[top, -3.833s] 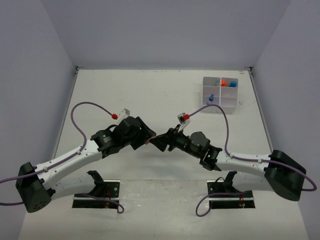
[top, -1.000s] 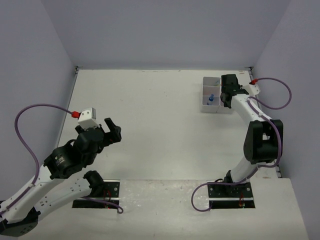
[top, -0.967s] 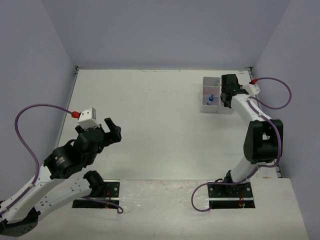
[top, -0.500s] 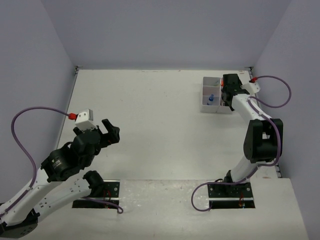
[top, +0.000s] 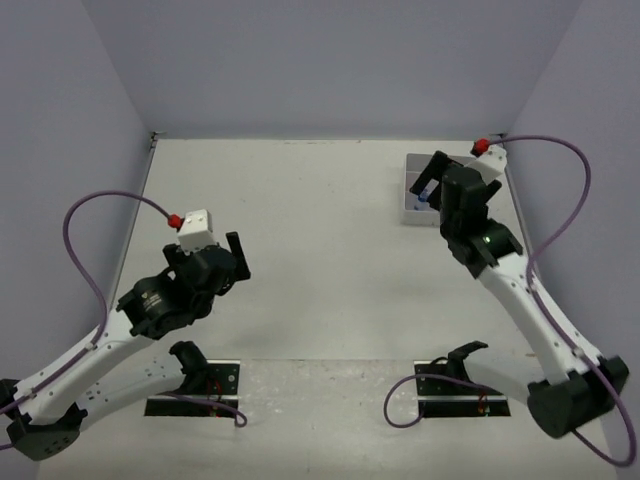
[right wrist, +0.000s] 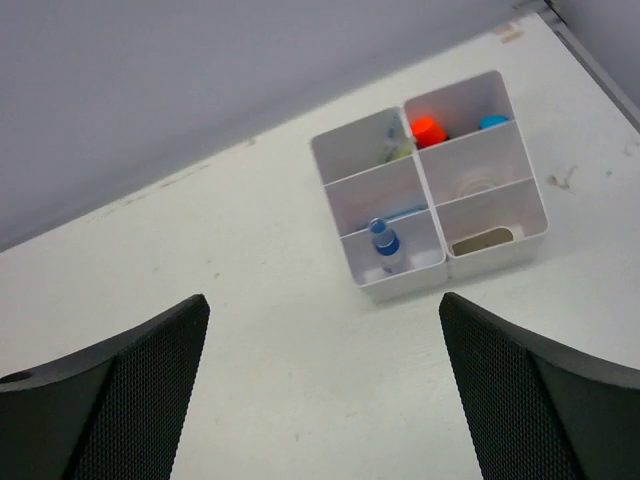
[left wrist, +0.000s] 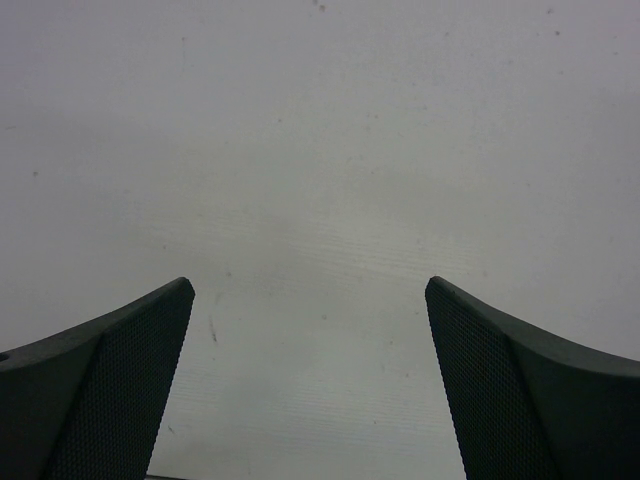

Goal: Sort the stationery into containers
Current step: Reset both arms

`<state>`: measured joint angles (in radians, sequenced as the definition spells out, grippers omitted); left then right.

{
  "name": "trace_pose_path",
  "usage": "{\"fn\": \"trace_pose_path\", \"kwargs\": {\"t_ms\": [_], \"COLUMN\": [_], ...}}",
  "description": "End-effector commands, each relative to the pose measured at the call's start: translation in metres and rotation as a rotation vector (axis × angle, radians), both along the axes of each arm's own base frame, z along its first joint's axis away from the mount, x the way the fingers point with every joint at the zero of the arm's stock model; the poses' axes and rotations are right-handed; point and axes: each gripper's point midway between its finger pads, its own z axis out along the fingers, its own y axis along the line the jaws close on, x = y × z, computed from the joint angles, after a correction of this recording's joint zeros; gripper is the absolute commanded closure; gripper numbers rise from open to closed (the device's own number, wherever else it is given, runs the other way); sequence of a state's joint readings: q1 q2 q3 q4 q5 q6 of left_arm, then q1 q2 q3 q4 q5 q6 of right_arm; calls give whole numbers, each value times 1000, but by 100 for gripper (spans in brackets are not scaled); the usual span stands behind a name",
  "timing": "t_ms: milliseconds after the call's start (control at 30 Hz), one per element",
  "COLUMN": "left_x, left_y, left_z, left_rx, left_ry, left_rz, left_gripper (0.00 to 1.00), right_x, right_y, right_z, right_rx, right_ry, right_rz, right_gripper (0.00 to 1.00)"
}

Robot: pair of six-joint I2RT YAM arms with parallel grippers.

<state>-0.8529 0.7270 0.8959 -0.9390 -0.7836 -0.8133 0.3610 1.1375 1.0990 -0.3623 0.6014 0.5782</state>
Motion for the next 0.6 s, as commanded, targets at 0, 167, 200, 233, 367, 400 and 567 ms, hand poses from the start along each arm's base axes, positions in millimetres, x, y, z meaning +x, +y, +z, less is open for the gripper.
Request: {"fn": "trace_pose_path", "kwargs": {"t_ms": [0,167,200,233,367,400,567], "left_x": [15,23,23,23,21,18,12], "left_y": [14,24,26,31,40,47,48], "left_z": [11,18,21,26,28,24,37], "left_rx": [140,189,183,172,117,109,6], "left_ry": [-49,-111,-129,-163,-224,-224,-305], "left_rz": [68,129,137,156,200,207,135], "left_gripper": [0,0,0,0,0,0,0], "right_x": [-77,-134,-143,-152,-167,-169,-172], "right_y": [5,7,8,8,-5,-10,-15], "right_z": [17,14,14,11,2,-4,-9], "right_rx": [-152,-75,-74,-82,-87,-102,-108], "right_ry": [-18,-87,-91,-91,-73,-61,-88], "right_rz": [232,384,412,443,412,395,382], "right_gripper": [1,1,1,1,1,1,1]}}
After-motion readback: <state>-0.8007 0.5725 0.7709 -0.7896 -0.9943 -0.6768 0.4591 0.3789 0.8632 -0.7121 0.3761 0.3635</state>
